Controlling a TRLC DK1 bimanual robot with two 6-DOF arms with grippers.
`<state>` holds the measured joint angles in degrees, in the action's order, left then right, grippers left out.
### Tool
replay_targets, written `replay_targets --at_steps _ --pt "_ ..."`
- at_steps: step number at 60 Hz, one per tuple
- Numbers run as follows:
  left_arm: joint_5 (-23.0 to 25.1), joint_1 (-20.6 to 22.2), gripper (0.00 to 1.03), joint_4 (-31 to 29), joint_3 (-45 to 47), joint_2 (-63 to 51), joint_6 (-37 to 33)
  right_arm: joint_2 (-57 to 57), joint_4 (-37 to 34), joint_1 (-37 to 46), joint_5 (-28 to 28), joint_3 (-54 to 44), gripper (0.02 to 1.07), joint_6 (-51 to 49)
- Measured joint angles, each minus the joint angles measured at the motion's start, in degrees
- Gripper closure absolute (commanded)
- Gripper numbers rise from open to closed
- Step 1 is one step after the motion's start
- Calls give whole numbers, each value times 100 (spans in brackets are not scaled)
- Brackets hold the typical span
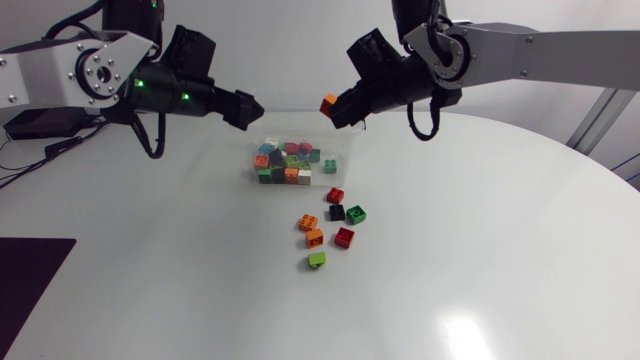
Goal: Place the duplo bricks in the container
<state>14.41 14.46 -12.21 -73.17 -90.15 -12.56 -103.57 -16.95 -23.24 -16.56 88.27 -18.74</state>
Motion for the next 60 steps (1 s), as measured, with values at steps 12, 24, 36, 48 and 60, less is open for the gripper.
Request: replay_targets --at_steps 12,24,36,48,60 --pt "828 -59 9 -66 686 197 -487 -671 400 92 186 588 85 278" --pt "1110 -85 9 -96 1128 267 -1141 -1379 564 52 577 1141 83 380" --pt "1132 -26 9 -131 1364 254 -1805 -2144 481 9 872 2037 12 481" --pt "1222 219 9 -173 1377 0 -2599 -2124 411 33 935 2065 6 555" --pt "1281 476 9 -487 1287 -555 -3738 -979 568 177 772 728 6 533"
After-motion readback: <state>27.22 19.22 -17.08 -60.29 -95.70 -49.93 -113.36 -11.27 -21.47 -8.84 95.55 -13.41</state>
